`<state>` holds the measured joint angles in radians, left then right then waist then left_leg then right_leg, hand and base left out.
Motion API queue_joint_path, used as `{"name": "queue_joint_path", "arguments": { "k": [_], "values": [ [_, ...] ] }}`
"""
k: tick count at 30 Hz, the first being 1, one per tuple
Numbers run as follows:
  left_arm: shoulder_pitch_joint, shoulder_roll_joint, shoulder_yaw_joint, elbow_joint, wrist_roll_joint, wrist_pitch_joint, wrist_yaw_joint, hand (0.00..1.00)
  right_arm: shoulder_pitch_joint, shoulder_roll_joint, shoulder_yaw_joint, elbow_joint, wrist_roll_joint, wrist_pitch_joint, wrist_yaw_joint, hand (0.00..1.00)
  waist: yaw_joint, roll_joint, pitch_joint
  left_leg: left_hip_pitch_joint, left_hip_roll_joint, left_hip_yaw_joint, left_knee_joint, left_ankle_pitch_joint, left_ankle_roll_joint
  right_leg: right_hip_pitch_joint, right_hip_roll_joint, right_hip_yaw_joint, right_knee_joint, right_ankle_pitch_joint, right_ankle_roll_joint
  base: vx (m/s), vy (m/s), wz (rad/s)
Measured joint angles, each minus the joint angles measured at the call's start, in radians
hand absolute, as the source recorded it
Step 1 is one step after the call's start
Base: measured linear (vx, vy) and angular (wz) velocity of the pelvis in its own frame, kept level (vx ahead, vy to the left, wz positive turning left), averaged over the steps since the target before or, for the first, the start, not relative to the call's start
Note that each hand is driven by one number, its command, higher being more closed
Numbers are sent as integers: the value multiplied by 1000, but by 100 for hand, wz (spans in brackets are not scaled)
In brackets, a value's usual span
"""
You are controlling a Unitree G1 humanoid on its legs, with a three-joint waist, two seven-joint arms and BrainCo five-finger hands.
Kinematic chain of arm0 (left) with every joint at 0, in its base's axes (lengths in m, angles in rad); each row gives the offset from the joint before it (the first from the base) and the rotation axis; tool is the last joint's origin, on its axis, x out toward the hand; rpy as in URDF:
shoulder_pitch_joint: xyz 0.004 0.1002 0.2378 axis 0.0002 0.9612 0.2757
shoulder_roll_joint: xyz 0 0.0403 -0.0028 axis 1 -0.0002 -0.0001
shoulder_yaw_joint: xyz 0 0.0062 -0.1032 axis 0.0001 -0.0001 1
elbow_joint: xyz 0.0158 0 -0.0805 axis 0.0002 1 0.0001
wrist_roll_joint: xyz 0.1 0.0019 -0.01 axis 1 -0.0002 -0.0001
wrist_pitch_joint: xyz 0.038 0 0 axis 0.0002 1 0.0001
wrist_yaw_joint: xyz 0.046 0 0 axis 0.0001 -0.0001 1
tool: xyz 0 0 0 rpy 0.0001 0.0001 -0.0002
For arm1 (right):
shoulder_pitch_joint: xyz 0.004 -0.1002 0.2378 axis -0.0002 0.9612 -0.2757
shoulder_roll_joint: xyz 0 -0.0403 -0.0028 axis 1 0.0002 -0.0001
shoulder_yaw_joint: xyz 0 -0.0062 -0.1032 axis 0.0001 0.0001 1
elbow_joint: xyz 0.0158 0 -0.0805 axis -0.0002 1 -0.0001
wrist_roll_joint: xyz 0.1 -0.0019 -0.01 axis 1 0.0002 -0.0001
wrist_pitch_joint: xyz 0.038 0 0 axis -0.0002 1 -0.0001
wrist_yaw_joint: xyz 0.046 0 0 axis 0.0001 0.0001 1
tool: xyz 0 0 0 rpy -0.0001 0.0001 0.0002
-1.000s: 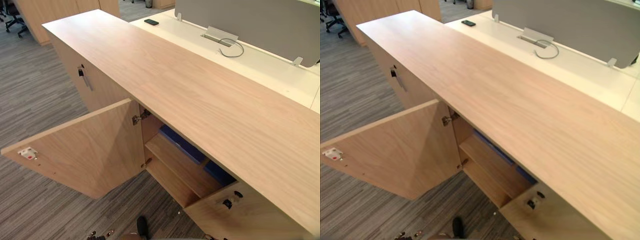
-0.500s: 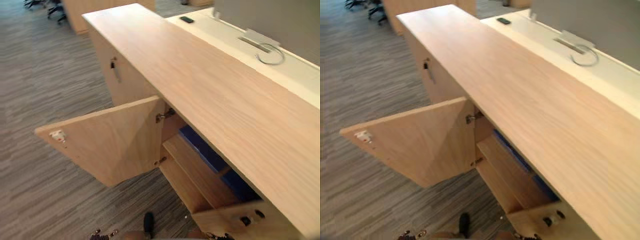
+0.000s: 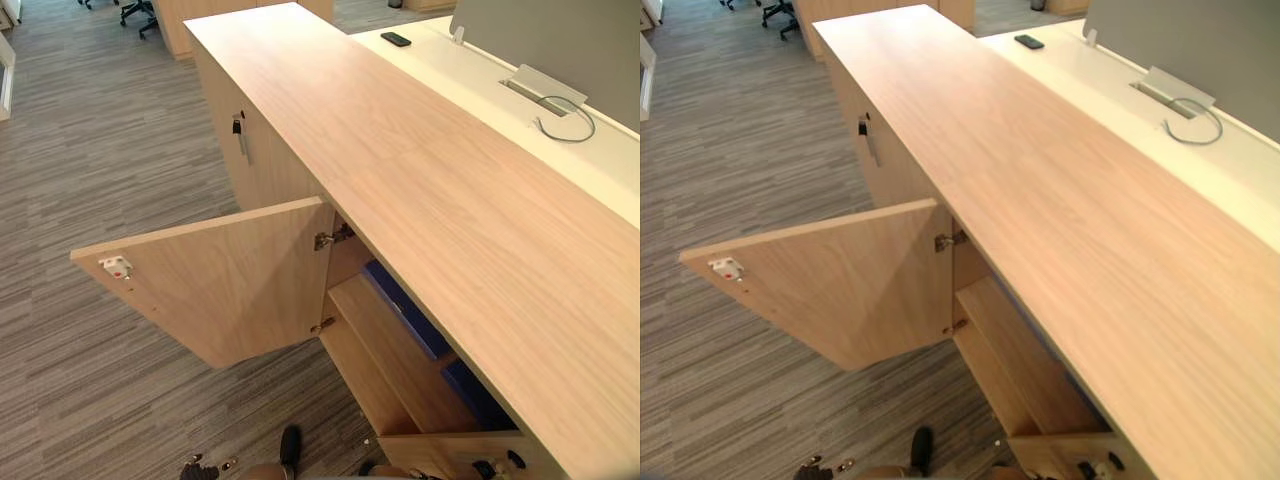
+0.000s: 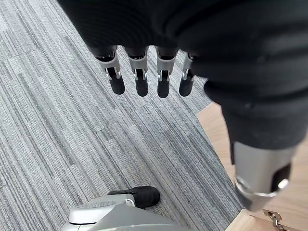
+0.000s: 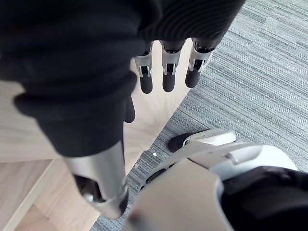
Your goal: Walk over to the cabinet, pick up the folder, carry it to the office cabinet, place the folder inside the office cabinet, then close the office cabinet door
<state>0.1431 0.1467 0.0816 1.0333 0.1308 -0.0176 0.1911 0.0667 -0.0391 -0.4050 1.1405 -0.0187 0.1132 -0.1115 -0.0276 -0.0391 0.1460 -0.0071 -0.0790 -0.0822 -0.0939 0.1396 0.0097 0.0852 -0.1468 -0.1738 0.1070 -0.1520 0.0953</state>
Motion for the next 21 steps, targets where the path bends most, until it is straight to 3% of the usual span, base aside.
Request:
{"name": "queue_joint_path", "arguments": {
  "k": [7,21],
  "values": [
    [-2,7,-22,0,1,0,-1,0,6,-11,45,0,-6,-29,-10,0,-2,-1,-1,6,-1,-14,-1,0,-5,18,1,-14,-16,0,2,-60,-13,4],
    [-17,15,2,14,1,0,-14,0,-4,-9,31,6,-7,-31,-7,0,-12,-8,3,-49,-9,-32,16,12,1,-35,-18,-47,33,6,3,-5,-16,6]
  ]
}}
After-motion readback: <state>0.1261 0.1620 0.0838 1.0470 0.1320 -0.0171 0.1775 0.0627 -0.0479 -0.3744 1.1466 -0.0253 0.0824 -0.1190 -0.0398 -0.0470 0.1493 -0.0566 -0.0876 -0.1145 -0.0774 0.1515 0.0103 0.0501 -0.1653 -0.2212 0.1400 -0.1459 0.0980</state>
